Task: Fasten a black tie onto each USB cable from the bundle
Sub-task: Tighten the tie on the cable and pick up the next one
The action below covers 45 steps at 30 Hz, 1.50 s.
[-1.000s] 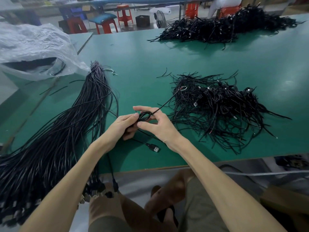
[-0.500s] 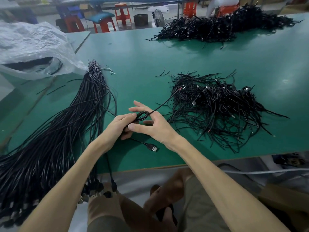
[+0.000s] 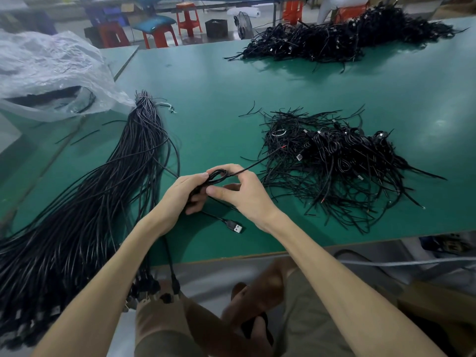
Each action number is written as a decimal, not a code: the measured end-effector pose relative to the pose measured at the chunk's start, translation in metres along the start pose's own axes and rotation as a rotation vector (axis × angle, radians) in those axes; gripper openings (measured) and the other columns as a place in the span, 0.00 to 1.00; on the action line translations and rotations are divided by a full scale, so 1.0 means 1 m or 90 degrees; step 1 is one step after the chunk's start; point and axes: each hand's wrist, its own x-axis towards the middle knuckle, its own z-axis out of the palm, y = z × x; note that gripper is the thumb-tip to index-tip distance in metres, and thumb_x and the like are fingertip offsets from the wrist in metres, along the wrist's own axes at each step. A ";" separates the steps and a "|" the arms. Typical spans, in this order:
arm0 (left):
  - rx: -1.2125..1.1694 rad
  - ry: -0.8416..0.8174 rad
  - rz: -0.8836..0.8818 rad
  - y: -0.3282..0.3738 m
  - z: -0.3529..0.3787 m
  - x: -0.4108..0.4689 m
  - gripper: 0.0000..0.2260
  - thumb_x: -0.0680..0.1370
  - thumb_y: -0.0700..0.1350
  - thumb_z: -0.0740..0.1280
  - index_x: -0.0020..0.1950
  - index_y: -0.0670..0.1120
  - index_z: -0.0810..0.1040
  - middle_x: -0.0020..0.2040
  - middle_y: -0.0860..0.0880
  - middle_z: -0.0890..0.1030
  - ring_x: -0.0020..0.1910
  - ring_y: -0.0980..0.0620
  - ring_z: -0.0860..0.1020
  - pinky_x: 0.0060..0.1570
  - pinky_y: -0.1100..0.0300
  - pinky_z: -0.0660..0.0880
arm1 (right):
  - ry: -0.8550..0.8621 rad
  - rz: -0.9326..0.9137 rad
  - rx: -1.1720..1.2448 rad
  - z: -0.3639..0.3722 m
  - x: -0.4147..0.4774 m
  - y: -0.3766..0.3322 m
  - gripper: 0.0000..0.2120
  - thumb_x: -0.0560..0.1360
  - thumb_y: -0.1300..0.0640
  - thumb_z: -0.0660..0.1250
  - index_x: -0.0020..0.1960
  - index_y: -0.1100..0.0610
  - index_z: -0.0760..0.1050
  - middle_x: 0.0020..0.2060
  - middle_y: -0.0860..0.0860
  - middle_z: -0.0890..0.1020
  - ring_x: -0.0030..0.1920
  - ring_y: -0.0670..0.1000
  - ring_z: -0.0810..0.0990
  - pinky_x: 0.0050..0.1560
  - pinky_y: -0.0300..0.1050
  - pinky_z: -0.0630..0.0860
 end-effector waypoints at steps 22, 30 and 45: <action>0.012 -0.028 0.007 -0.004 -0.005 0.004 0.18 0.82 0.54 0.58 0.32 0.52 0.71 0.29 0.52 0.62 0.24 0.51 0.58 0.23 0.62 0.58 | 0.022 0.024 -0.038 -0.001 0.003 0.008 0.01 0.78 0.64 0.72 0.48 0.62 0.82 0.38 0.47 0.86 0.38 0.42 0.84 0.39 0.31 0.75; 0.093 0.052 0.046 -0.008 0.002 0.006 0.20 0.86 0.56 0.58 0.38 0.48 0.75 0.30 0.49 0.71 0.25 0.51 0.66 0.25 0.63 0.63 | 0.070 0.051 -0.118 0.002 0.004 0.004 0.05 0.82 0.57 0.68 0.48 0.56 0.79 0.39 0.49 0.85 0.39 0.42 0.82 0.46 0.44 0.80; 0.108 -0.032 0.155 0.027 -0.022 -0.002 0.20 0.81 0.32 0.67 0.73 0.43 0.76 0.53 0.40 0.80 0.44 0.47 0.82 0.48 0.60 0.78 | 0.081 0.067 -0.075 -0.002 0.008 -0.026 0.09 0.83 0.60 0.65 0.44 0.58 0.73 0.34 0.50 0.82 0.34 0.45 0.80 0.40 0.39 0.72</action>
